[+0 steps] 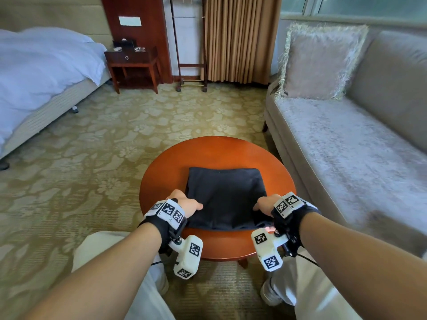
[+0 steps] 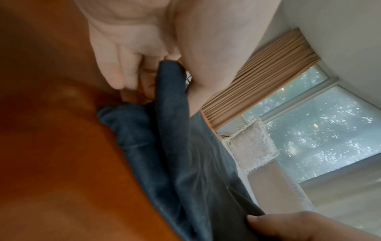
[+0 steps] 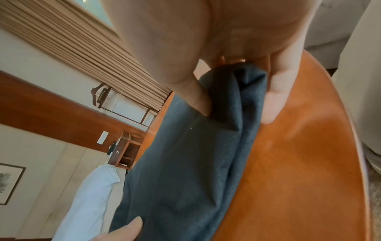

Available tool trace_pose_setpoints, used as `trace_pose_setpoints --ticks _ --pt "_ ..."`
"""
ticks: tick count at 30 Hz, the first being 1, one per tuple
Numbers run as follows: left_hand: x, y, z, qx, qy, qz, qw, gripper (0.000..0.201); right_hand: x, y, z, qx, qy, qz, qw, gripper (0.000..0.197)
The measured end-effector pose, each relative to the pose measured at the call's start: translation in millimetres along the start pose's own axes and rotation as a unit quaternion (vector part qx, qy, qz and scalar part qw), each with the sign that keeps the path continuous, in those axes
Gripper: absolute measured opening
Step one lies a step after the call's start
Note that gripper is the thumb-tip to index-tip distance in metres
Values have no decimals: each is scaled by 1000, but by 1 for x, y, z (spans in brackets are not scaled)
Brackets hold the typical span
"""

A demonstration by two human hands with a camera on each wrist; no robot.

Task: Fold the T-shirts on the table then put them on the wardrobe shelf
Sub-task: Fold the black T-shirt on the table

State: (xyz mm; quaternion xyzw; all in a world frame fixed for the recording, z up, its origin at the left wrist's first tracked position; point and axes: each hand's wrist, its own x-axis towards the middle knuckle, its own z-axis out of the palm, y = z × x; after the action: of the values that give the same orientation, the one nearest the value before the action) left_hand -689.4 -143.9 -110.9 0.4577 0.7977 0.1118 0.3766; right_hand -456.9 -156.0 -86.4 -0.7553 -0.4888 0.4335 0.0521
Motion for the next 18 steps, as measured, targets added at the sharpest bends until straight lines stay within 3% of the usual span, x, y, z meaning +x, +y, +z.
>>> trace_pose_setpoints --ticks 3,5,8,11,15,18 --pt "-7 2 -2 2 15 11 1000 68 -4 4 2 25 -6 16 1000 4" --pt "-11 1 -1 3 14 3 1000 74 -3 7 4 51 6 27 998 18" --pt "-15 -2 3 11 12 -12 1000 82 1 13 7 52 30 48 997 22" --pt "-20 -4 9 27 13 -6 1000 83 -5 17 11 60 30 53 996 19" --pt "-26 -4 22 29 4 2 1000 79 -11 26 20 148 39 68 986 7" --pt "-27 -6 23 12 -1 -1 1000 77 -10 30 21 167 40 72 983 15"
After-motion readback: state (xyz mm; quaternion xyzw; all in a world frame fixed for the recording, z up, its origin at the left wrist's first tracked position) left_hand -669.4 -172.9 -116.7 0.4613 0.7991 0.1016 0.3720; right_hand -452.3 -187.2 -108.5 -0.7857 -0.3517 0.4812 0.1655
